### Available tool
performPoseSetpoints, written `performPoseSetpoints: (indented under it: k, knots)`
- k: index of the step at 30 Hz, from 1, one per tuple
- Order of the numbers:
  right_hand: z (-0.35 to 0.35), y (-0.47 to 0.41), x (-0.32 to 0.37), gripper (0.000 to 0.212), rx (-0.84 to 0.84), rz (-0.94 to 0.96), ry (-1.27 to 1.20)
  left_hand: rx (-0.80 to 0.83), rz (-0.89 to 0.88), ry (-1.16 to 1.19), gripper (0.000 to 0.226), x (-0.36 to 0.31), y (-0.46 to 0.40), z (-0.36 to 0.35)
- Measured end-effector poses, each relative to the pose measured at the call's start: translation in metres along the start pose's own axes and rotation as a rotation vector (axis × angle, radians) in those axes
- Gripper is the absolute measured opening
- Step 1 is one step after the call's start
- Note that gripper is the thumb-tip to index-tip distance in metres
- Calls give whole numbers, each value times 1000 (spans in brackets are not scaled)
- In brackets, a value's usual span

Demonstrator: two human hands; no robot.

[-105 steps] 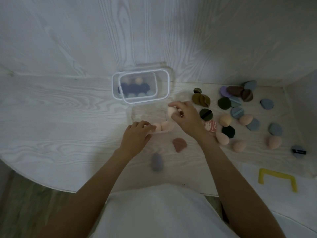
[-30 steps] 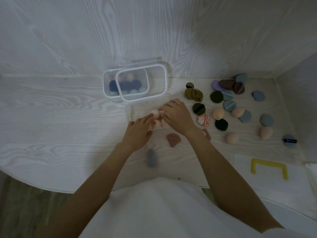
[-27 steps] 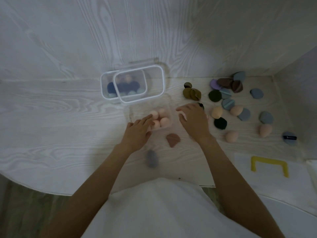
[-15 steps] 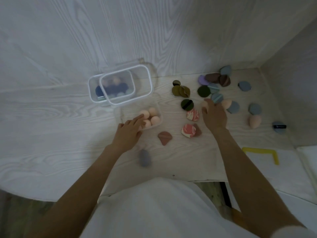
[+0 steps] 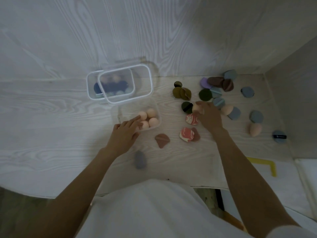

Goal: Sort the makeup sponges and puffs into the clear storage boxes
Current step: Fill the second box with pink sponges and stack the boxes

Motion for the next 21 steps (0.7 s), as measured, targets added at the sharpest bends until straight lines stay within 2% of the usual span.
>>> performPoseSetpoints:
  k: [3,6,9,12,15,17,21]
  knots:
    - [-6,2,8,40,40,-65,-81,10,14,-5,36,0,0,0]
    - [8,19,27,46,-65,-89,-231,11,20,7,37,0,0,-1]
    - [21,52,74,47,-104,98,-404,-4,35,10,37,-1,1,0]
    - [10,73,125,42,36,279,-478,-19,40,13,39,-3,1,2]
    - [-7,75,162,42,244,335,-590,-9,54,11,42,-3,1,2]
    - [-18,74,182,36,312,403,-628,-30,54,8,41,-4,1,3]
    - [-40,73,209,30,352,550,-442,-89,49,20,40,-6,3,5]
Point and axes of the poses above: each hand's wrist, its own y-axis away from the middle knuckle, its own z-axis out of the back of the hand, x = y × z, the point moved 7 cm from there along -y, towards the middle knuckle, and after that the axes turned 15 degrees about -z, right-handed, at the moved point
